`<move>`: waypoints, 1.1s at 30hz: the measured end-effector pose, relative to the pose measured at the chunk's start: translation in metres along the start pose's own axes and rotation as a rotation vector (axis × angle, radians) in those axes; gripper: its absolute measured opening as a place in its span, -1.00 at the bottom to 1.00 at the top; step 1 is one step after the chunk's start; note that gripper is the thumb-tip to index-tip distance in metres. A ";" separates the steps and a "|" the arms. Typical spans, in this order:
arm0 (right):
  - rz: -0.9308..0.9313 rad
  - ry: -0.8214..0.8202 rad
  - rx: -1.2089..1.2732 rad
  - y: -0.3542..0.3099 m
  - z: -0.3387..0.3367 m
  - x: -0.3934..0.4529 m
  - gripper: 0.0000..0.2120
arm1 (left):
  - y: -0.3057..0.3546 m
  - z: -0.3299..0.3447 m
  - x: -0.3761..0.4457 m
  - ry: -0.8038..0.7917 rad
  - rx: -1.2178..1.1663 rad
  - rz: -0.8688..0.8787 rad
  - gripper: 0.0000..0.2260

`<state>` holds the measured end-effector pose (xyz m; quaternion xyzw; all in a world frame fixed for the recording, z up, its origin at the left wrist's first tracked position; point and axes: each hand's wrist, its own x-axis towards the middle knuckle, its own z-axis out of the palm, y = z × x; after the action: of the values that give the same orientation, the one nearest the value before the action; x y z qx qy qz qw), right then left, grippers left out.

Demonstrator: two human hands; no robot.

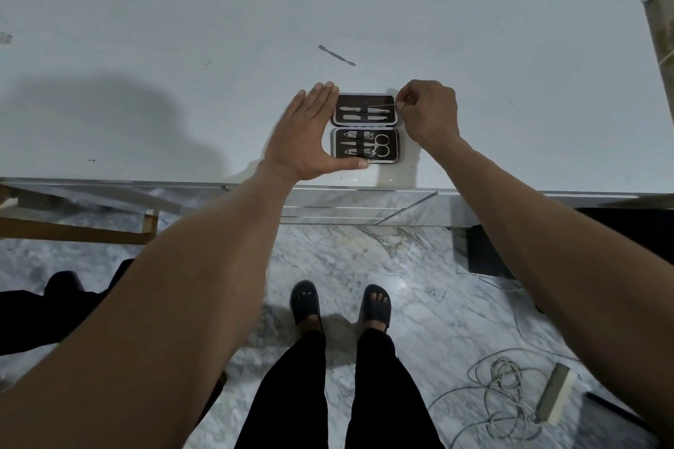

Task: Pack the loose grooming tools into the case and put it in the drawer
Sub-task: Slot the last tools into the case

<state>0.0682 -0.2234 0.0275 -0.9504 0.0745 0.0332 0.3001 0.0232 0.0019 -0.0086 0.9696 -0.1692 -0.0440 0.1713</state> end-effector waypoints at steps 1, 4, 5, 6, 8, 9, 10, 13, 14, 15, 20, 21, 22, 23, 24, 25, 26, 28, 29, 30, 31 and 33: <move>-0.005 0.000 -0.003 -0.001 0.000 0.000 -0.81 | 0.000 0.000 0.000 0.001 0.002 -0.001 0.25; 0.000 -0.025 -0.017 -0.006 0.001 -0.001 -0.82 | -0.001 0.001 0.000 0.004 0.007 0.001 0.25; -0.002 -0.035 -0.025 -0.007 0.001 -0.001 -0.82 | -0.001 0.001 0.000 0.003 0.005 0.003 0.26; -0.005 -0.042 -0.033 -0.009 0.001 -0.001 -0.82 | -0.001 0.001 0.000 0.002 0.004 0.004 0.26; -0.011 -0.046 -0.052 -0.011 0.000 -0.001 -0.81 | -0.001 0.001 0.001 0.005 0.002 0.004 0.26; -0.020 -0.050 -0.073 -0.011 0.000 0.000 -0.80 | -0.001 0.001 0.000 0.007 0.001 0.005 0.26; -0.037 -0.055 -0.105 -0.012 -0.001 0.000 -0.79 | -0.001 0.001 0.000 0.009 -0.001 0.004 0.26; -0.099 -0.074 -0.200 -0.014 -0.002 0.002 -0.74 | -0.001 0.001 0.000 0.012 -0.005 0.003 0.25; -0.109 -0.078 -0.214 -0.014 -0.003 0.003 -0.73 | -0.001 0.002 0.000 0.011 -0.007 0.004 0.25; -0.118 -0.077 -0.229 -0.014 -0.004 0.005 -0.73 | -0.001 0.001 0.000 0.010 -0.010 0.004 0.25; -0.166 -0.057 -0.285 -0.006 -0.012 0.007 -0.76 | -0.001 0.001 0.000 0.010 -0.013 0.005 0.25; -0.171 -0.060 -0.288 -0.006 -0.012 0.007 -0.76 | -0.001 0.001 0.000 0.012 -0.013 0.006 0.25; -0.175 -0.065 -0.291 -0.007 -0.011 0.008 -0.77 | -0.001 0.001 0.000 0.015 -0.012 0.005 0.26; -0.182 -0.071 -0.295 -0.008 -0.010 0.008 -0.77 | -0.001 0.001 0.000 0.016 -0.012 0.005 0.26; -0.191 -0.080 -0.299 -0.010 -0.009 0.008 -0.77 | -0.001 0.001 0.000 0.016 -0.011 0.005 0.26; -0.200 -0.090 -0.304 -0.012 -0.007 0.008 -0.78 | -0.001 0.001 0.000 0.015 -0.011 0.006 0.25; -0.208 -0.099 -0.308 -0.014 -0.005 0.008 -0.78 | -0.001 0.001 0.000 0.016 -0.010 0.008 0.25; -0.219 -0.105 -0.317 -0.019 0.000 0.006 -0.77 | -0.001 0.002 0.000 0.025 -0.010 0.012 0.24; -0.224 -0.102 -0.322 -0.021 0.003 0.004 -0.76 | -0.002 0.002 0.000 0.028 -0.013 0.013 0.24; -0.228 -0.100 -0.326 -0.023 0.006 0.003 -0.76 | -0.002 0.002 0.000 0.030 -0.018 0.014 0.24; -0.231 -0.098 -0.330 -0.025 0.007 0.002 -0.76 | -0.002 0.003 0.000 0.032 -0.022 0.015 0.25; -0.235 -0.096 -0.348 -0.024 0.005 0.001 -0.76 | 0.001 0.003 0.001 0.033 -0.023 0.021 0.25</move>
<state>0.0730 -0.2018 0.0369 -0.9874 -0.0578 0.0557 0.1366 0.0238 -0.0006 -0.0111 0.9664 -0.1759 -0.0282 0.1855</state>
